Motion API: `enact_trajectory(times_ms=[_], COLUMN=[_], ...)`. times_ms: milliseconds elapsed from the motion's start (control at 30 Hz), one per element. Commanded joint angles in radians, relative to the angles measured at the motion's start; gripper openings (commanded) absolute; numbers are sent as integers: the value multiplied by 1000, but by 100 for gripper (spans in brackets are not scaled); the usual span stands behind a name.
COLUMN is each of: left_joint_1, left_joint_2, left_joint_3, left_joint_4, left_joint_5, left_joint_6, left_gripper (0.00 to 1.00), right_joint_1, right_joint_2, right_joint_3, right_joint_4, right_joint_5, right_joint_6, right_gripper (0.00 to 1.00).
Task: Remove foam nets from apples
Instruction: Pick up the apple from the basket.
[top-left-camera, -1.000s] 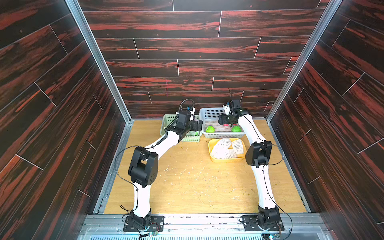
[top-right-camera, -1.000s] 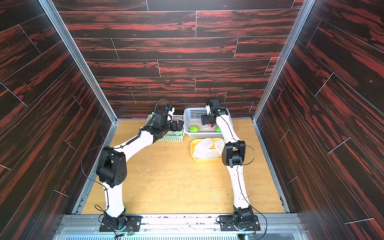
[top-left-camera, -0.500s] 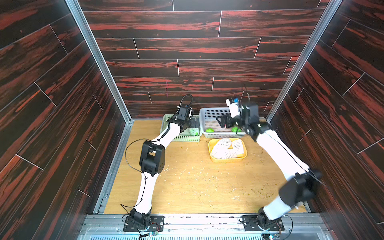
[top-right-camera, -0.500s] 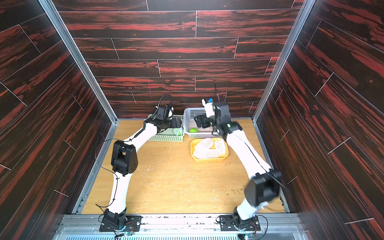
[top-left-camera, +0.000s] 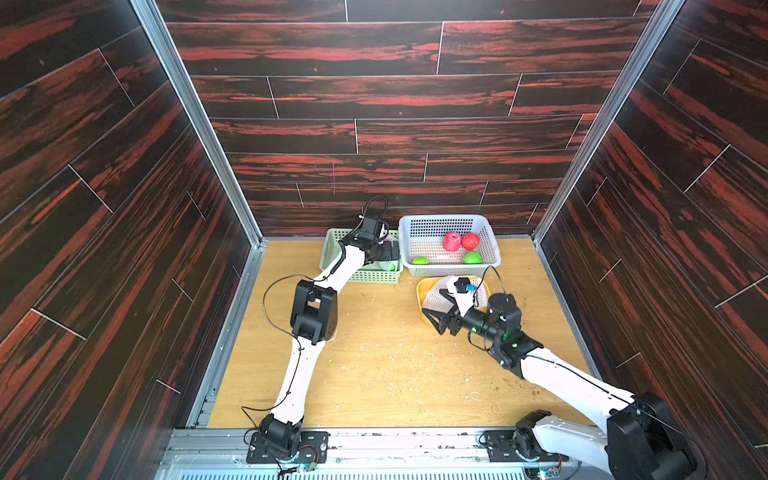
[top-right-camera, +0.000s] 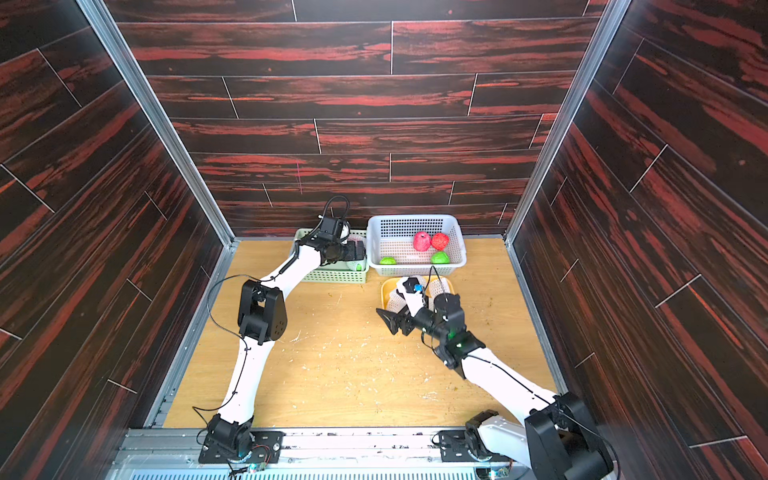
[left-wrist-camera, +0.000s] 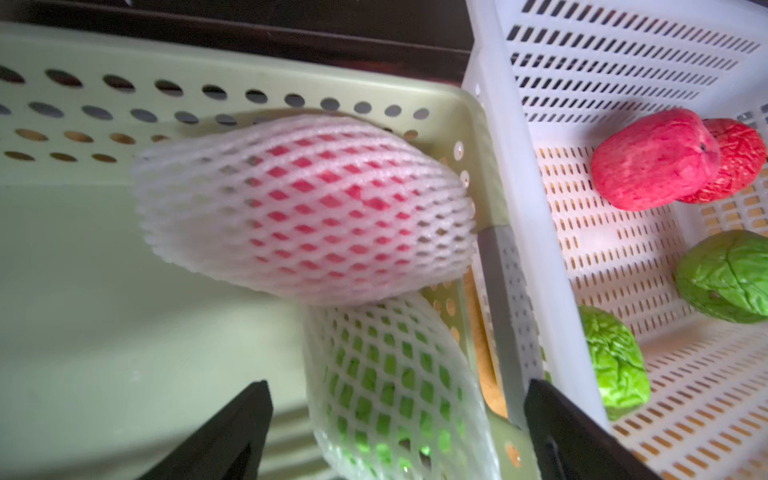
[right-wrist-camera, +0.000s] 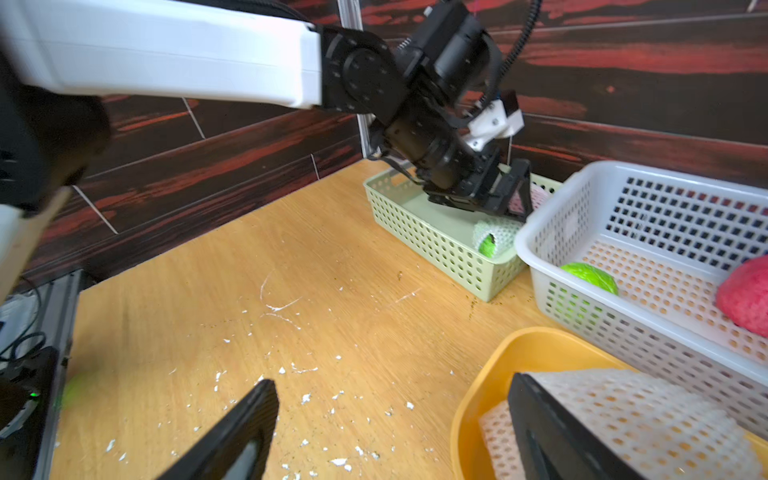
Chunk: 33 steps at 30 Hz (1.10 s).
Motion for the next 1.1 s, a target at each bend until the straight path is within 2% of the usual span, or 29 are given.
enact_trajectory(times_ms=[0,167,367,733,1067], left_joint_1=[-2,-2,-2,-6,-13], left_joint_2=[16,5,-25,20,55], left_joint_3=[46,26,-36,9,52], left_joint_4=[-59,-105,-77,-85,-82], left_joint_5=[-9,-9,-21,-11,-8], left_joint_6=[-15,-14,-15,-8,1], left_gripper=[100,100,97,97,84], right_joint_1=[20,38,44,61,89], right_joint_2=[5,28,20,66,88], right_joint_3=[-19,-15,-9,32,49], right_joint_4=[144,104,77,25,-16], right_joint_5=[-5,37,58,79,137], right_joint_6=[12,-8,-23,-26,-62], right_gripper=[90,90,90,90,90])
